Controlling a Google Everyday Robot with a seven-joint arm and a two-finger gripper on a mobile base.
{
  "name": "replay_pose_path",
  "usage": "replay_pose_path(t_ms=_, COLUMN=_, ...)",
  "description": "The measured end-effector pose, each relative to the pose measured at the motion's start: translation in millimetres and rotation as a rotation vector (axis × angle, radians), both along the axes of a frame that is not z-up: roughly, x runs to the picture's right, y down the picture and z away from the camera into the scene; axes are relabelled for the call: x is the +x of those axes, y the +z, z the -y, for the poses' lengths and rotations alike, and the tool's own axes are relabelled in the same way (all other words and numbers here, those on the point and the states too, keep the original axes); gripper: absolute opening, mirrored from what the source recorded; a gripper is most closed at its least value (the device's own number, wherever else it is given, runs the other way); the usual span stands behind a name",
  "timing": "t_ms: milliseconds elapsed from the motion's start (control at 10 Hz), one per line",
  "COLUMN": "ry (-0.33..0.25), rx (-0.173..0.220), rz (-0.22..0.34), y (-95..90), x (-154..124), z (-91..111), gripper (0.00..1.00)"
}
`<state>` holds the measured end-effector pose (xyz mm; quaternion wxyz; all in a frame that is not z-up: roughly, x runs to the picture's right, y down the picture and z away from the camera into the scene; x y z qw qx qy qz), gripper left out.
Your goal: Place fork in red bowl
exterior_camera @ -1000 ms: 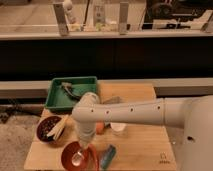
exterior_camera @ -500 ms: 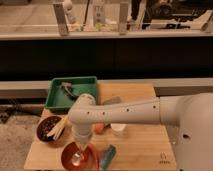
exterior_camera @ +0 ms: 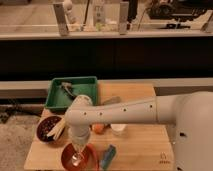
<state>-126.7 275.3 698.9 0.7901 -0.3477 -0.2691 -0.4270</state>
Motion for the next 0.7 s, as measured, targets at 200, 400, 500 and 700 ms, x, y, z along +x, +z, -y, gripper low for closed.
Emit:
replay_pose_path(t_ms=200, ry=-0.014, rx=-0.014, rz=0.016, y=-4.8, x=-5.1, z=-6.8, gripper=0.03)
replay_pose_path(t_ms=400, ry=-0.015, rx=-0.020, rz=0.021, y=-5.8, x=-6.6, z=-8.8, gripper=0.04)
replay_pose_path(t_ms=500, ry=-0.016, rx=-0.024, rz=0.022, y=-6.1, x=-7.9, z=-9.9, gripper=0.11)
replay_pose_path(t_ms=700, ry=-0.014, rx=-0.031, rz=0.024, y=-6.0, x=-10.6, z=-10.5, gripper=0.30)
